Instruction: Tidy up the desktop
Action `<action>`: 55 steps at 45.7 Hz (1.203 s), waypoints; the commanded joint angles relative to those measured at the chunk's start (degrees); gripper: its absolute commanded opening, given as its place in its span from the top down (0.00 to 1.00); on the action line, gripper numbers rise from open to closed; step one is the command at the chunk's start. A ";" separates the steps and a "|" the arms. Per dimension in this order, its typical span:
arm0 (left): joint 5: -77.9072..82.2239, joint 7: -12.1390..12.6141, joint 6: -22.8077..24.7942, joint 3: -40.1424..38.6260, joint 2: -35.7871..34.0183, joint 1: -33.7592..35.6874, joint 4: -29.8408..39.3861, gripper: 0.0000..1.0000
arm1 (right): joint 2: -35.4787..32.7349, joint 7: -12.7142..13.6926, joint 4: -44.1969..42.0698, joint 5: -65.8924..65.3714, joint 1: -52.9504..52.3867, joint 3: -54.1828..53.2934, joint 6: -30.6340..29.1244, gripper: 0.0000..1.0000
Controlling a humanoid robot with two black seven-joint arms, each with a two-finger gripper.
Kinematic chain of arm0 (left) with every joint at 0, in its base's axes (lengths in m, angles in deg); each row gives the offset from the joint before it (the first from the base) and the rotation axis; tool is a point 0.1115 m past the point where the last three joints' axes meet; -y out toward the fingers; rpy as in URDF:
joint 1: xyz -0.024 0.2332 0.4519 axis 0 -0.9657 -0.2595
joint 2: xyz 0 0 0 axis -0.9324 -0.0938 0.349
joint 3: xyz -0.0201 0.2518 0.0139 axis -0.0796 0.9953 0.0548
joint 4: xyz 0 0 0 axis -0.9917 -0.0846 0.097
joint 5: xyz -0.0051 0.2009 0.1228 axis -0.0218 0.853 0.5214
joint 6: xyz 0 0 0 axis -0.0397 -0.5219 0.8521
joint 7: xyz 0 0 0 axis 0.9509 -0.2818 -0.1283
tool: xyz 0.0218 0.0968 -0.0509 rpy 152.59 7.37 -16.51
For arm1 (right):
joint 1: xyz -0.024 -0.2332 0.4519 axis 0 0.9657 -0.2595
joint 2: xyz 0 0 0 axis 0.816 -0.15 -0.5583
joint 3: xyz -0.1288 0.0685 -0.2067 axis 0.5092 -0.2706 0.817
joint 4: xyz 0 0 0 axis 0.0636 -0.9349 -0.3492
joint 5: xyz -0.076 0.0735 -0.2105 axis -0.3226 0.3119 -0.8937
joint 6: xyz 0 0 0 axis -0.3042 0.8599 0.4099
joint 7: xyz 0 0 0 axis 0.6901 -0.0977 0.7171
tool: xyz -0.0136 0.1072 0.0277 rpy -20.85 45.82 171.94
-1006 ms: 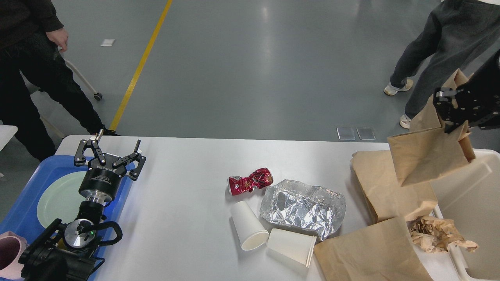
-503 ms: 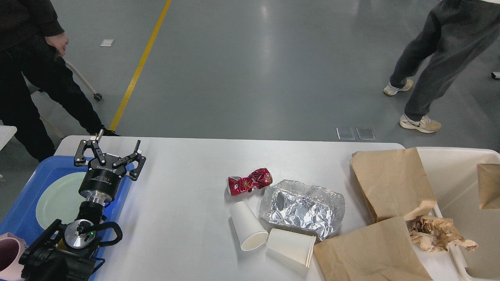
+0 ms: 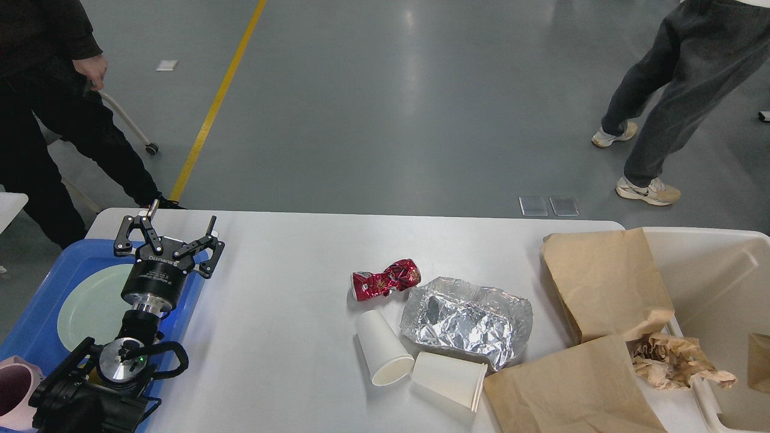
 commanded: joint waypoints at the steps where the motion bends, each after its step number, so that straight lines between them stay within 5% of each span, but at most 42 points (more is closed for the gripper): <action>1: 0.01 0.00 0.00 0.00 0.00 0.07 0.01 0.04 | 6.60 -0.13 -11.38 0.24 10.98 -4.92 3.64 1.00; 8: -0.07 0.00 0.00 0.00 0.00 0.07 -0.07 0.04 | 12.94 -0.13 -18.95 0.33 18.30 -7.82 6.01 1.00; 23: 0.01 0.00 0.00 0.00 0.00 -0.02 0.01 0.04 | 15.67 -0.13 -19.40 0.33 20.41 -7.91 8.21 0.98; 28: -0.07 0.00 0.00 0.00 0.00 -0.02 0.01 0.04 | 15.67 -0.13 -19.40 0.33 20.41 -7.91 10.14 0.23; 30: 0.01 0.00 0.00 0.00 0.00 0.07 0.01 0.04 | 15.75 -0.05 -19.31 0.33 20.41 -7.83 11.55 0.02; 31: 0.01 0.00 0.00 0.00 0.00 0.07 0.01 0.04 | 15.84 -0.05 -19.14 0.33 20.32 -7.65 11.64 0.00; 48: 0.01 0.00 0.09 0.00 0.00 -0.02 0.01 0.04 | 15.14 -0.05 -17.82 0.33 19.44 -8.00 11.73 0.00; 55: 0.01 0.00 0.00 0.00 0.00 -0.02 0.01 0.04 | 11.28 0.39 -10.71 -0.11 14.36 -7.91 11.20 0.00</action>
